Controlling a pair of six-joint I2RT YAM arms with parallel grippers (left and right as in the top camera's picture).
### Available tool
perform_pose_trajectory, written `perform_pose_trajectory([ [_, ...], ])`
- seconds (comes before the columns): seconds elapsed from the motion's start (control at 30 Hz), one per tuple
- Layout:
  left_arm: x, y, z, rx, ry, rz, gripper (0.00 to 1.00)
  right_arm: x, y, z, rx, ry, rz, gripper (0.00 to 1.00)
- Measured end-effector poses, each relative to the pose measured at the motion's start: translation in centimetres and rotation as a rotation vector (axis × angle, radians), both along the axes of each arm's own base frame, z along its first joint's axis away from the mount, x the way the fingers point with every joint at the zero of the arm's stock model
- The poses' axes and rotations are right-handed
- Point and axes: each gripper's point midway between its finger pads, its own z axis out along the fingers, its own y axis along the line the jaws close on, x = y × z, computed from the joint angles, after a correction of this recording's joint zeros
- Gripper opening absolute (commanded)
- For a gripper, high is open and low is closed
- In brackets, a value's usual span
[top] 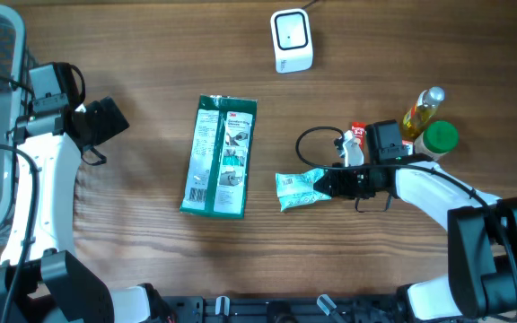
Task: Scan the item barcode
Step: 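Lift the wipes pack and hold it up to the scanner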
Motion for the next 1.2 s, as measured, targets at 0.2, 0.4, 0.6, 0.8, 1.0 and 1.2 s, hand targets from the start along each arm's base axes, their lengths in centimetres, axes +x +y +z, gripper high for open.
perform_pose_trajectory([
  [0.2, 0.0, 0.0, 0.0, 0.000, 0.001, 0.000, 1.00, -1.2, 0.6, 6.6, 0.056, -0.205, 0.133, 0.04],
  [0.4, 0.0, 0.0, 0.0, 0.000, 0.000, 0.000, 1.00, -1.6, 0.8, 14.9, 0.091, -0.575, 0.211, 0.05],
  [0.6, 0.0, 0.0, 0.0, 0.000, 0.000, 0.000, 1.00, -1.8, 0.3, 17.0, 0.058, -0.700, 0.223, 0.04],
  [0.8, 0.0, 0.0, 0.0, 0.000, 0.001, 0.000, 1.00, 1.8, -0.6, 21.8, -0.046, -0.664, 0.161, 0.04],
  [1.0, 0.0, 0.0, 0.0, 0.000, 0.000, 0.000, 1.00, 12.4, -1.5, 30.7, -0.287, -0.713, 0.107, 0.04],
  [1.2, 0.0, 0.0, 0.0, 0.001, 0.000, 0.000, 1.00, 21.2, 0.3, 24.6, -0.732, -0.839, 0.184, 0.04],
])
